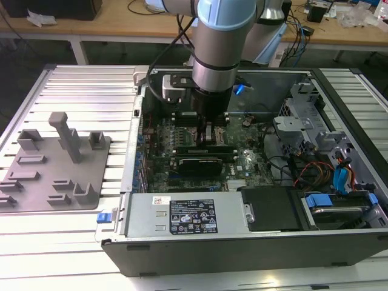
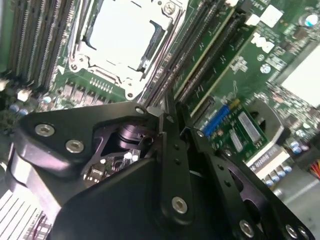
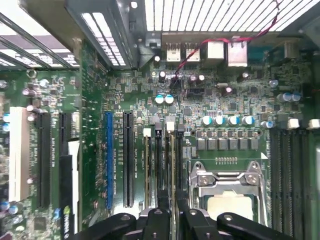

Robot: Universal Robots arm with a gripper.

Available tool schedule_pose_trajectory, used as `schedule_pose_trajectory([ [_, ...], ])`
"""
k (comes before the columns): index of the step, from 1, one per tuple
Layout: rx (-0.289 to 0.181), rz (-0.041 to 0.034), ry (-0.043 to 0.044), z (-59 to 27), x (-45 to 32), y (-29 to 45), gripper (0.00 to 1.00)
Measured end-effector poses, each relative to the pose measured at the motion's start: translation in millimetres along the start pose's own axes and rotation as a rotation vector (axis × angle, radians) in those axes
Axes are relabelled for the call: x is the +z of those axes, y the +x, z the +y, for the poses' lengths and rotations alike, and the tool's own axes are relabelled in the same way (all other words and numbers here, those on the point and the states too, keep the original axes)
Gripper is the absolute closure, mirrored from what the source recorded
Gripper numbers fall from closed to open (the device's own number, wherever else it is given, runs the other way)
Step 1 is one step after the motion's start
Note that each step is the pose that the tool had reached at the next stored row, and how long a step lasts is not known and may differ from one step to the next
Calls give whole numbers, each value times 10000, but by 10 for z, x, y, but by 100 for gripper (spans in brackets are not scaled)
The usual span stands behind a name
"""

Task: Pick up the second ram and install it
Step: 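Insert the second ram into the second slot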

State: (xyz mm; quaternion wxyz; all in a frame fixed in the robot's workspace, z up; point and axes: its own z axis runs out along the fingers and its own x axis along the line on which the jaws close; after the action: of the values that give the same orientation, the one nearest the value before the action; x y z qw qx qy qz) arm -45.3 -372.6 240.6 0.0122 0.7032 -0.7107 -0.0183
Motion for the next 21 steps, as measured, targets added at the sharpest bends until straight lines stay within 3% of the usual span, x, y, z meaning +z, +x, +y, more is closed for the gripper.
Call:
schedule_pose_trajectory([
  [4,-1,-1,3,9,-210,-2,83],
  [6,-1,-1,7,9,-220,-2,83],
  [10,-3,1,128,-21,-216,-1,83],
  [12,-4,0,133,-135,-219,-3,83],
  [13,-6,-2,133,-151,-219,-3,83],
  [16,-4,-1,134,-152,-219,-4,83],
  [17,-5,-1,133,-153,-220,-3,84],
  [18,-5,-1,134,-154,-220,-3,92],
  [21,-4,-1,133,-155,-220,-3,92],
])
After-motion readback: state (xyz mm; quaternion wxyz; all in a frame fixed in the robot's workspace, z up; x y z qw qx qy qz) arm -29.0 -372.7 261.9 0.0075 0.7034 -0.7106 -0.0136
